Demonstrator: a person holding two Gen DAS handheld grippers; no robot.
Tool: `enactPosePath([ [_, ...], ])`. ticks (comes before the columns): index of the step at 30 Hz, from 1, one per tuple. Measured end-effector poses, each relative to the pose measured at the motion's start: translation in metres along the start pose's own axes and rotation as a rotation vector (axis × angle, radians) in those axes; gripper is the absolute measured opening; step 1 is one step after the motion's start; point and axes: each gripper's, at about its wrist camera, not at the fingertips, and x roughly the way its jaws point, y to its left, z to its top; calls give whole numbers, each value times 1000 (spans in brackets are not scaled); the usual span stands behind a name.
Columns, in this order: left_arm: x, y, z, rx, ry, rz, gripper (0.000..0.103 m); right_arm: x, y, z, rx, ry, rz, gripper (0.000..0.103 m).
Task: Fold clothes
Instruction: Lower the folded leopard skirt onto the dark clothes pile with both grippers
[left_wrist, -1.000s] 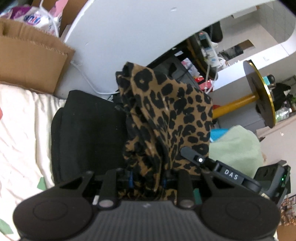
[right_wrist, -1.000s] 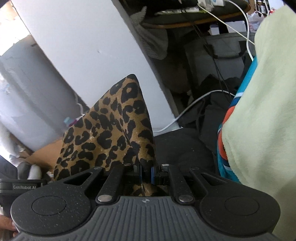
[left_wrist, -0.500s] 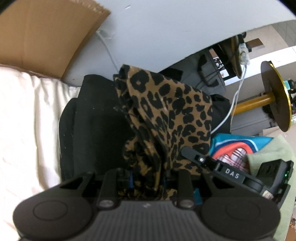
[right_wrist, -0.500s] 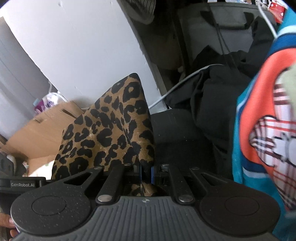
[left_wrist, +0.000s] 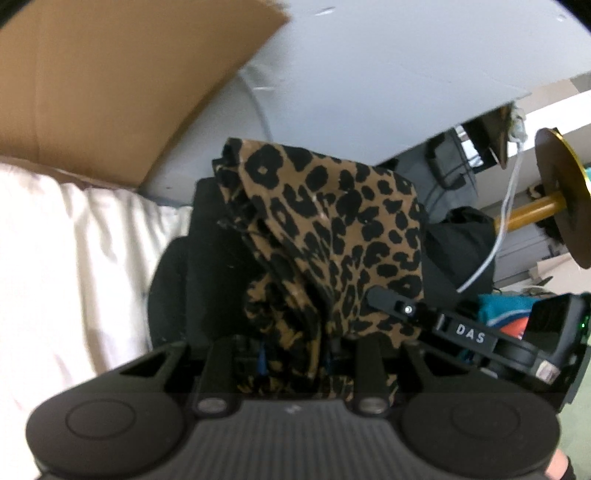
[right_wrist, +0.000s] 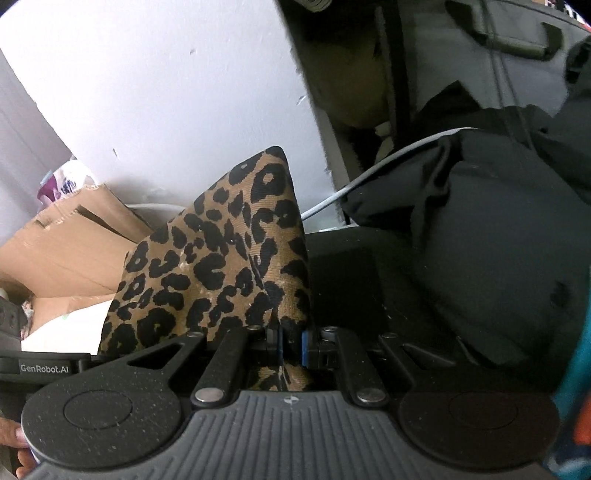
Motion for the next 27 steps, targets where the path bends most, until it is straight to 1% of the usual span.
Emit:
enactPosePath([
  [5, 14, 19, 6, -23, 0, -5, 28, 21, -5, -3, 5, 2, -22, 8],
  [8, 18, 22, 8, -10, -8, 0, 28, 20, -11, -7, 0, -20, -53, 14],
  [10, 20, 27, 8, -32, -12, 8, 29, 16, -16, -10, -7, -39, -80, 18],
  [12, 19, 34, 7, -70, -11, 2, 35, 12, -20, -14, -14, -57, -108, 18],
  [13, 17, 34, 7, -70, -12, 12, 37, 8, -21, -17, -26, -66, -108, 18],
  [15, 10, 33, 7, -59, -18, 34, 54, -4, -20, -26, -52, -87, -101, 19],
  [16, 6, 32, 8, -48, -23, 47, 54, -9, -19, -30, -62, -99, -97, 19],
  [20, -13, 25, 10, -5, -45, 100, 52, -27, -13, -50, -73, -156, -71, 20],
  [23, -28, 12, 21, 63, -80, 97, 49, -34, -6, -63, -59, -186, -52, 25],
  [25, -31, 6, 24, 101, -92, 102, 43, -34, -2, -70, -46, -197, -39, 32],
  [27, -27, 3, 21, 130, -92, 115, 37, -30, 5, -75, -48, -200, -32, 32],
])
